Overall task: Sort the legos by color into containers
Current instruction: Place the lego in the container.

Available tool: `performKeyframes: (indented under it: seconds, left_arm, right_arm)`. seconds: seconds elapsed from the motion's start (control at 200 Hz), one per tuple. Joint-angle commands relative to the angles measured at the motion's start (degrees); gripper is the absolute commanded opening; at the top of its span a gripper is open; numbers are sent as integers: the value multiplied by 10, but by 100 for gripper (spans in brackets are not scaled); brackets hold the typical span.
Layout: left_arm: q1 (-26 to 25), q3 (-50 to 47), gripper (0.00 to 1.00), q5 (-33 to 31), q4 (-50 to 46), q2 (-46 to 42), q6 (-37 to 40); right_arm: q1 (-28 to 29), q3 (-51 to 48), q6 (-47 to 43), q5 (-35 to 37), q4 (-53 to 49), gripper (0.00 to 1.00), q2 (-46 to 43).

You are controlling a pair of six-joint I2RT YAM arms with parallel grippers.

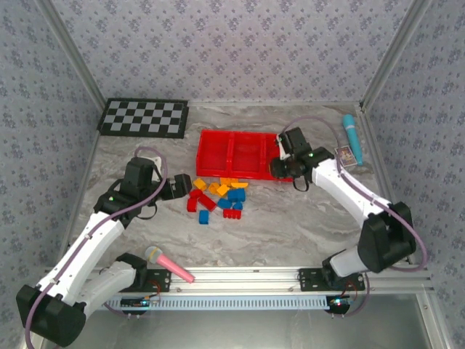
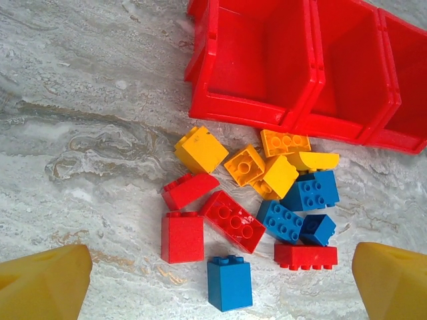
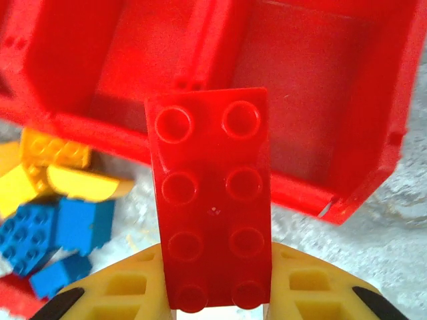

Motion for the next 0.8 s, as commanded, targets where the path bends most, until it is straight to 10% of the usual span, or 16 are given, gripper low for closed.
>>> performKeyframes:
  seconds: [0.0, 0.35, 0.8]
  left_arm:
    - [-2, 16, 100, 9, 21, -7, 14]
    - [-2, 14, 100, 4, 10, -27, 14]
    - [-2, 1, 100, 29, 53, -40, 18]
  right_arm:
    - [-26, 55, -5, -34, -13, 26, 57]
    - [-49, 141, -13, -33, -16, 42, 183]
    - [11, 101, -60, -7, -47, 68, 94]
